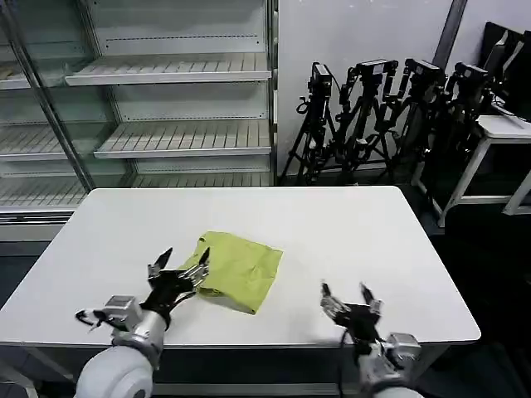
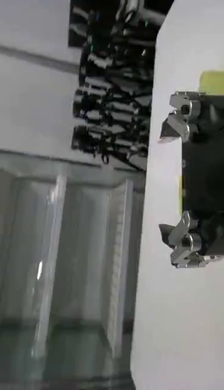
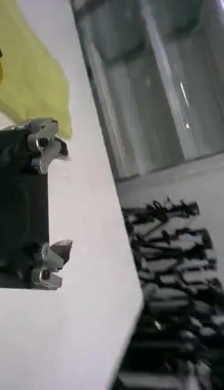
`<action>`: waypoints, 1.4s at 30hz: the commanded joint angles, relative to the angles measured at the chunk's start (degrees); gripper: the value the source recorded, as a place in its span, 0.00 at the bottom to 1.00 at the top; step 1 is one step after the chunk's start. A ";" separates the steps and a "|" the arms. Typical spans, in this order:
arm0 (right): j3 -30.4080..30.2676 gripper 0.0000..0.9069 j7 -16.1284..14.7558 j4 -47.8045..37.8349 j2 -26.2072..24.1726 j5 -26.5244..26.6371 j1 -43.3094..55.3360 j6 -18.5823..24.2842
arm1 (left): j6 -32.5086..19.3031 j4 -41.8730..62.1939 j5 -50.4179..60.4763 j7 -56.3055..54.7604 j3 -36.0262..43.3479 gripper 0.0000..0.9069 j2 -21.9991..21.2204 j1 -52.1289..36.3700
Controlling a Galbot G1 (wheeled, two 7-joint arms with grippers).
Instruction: Fold and organize the clothes.
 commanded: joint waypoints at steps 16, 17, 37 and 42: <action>-8.33 1.00 8.49 -32.47 6.29 40.34 33.42 -3.60 | -3.08 -9.77 -0.17 -0.46 -12.39 1.00 -5.09 16.49; -8.29 1.00 8.60 -33.22 6.41 40.50 33.72 -3.60 | -3.06 -9.79 -0.10 -0.50 -12.26 1.00 -5.15 16.42; -7.06 0.00 10.27 -36.13 5.72 39.91 34.68 -2.54 | -2.95 -9.40 -0.60 -0.78 -11.86 1.00 -5.33 15.88; -6.91 0.00 10.11 -37.21 5.59 39.92 35.48 -2.54 | -2.97 -9.23 -1.05 -0.84 -11.91 1.00 -5.39 15.78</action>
